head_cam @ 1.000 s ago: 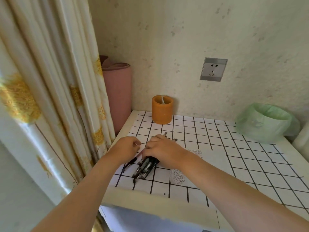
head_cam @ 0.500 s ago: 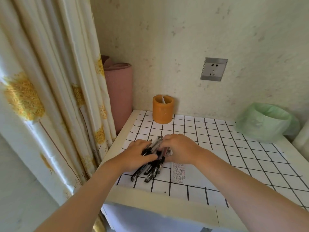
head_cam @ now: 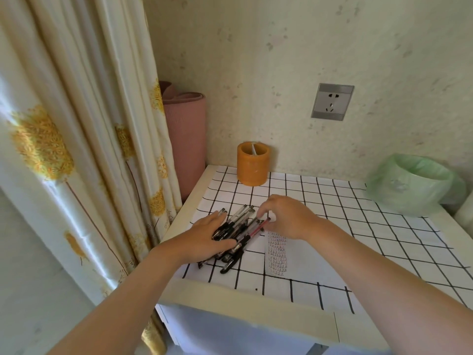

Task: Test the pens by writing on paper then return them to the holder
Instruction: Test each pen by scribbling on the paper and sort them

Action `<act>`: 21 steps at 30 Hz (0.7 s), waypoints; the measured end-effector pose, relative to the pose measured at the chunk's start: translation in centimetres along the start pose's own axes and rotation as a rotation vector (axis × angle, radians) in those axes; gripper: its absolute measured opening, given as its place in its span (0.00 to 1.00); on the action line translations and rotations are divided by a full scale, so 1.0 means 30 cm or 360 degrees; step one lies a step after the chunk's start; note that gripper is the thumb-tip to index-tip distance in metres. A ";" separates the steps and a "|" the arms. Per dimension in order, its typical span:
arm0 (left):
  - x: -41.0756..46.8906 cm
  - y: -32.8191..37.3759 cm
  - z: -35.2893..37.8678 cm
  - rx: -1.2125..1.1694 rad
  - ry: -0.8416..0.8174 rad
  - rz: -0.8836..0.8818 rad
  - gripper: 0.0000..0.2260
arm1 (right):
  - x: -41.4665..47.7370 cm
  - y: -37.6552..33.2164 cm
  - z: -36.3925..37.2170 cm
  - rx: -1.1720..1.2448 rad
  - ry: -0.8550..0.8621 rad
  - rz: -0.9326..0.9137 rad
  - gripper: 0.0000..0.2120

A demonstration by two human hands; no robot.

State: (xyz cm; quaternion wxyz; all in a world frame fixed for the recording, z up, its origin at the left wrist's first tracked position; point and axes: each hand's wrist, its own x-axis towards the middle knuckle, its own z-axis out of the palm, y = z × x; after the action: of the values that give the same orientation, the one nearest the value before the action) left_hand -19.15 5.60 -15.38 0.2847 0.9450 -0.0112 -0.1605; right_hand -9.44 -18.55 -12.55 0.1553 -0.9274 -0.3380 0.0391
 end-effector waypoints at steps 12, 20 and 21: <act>0.017 0.019 0.015 0.0127 0.0425 0.0197 0.32 | 0.021 -0.062 0.055 -0.0487 0.0130 -0.0482 0.07; -0.011 0.060 0.004 0.0160 0.0554 0.0377 0.27 | 0.009 -0.031 -0.004 -0.0573 0.0138 -0.0545 0.05; -0.012 0.070 -0.006 0.0178 0.0607 0.0406 0.24 | 0.003 -0.021 -0.024 -0.0516 0.0158 -0.0490 0.04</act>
State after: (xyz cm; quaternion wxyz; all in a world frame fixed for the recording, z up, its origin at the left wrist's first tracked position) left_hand -19.30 3.96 -14.00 0.2468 0.9635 -0.0854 0.0592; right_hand -9.65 -18.22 -11.66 0.0247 -0.8786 -0.4692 -0.0856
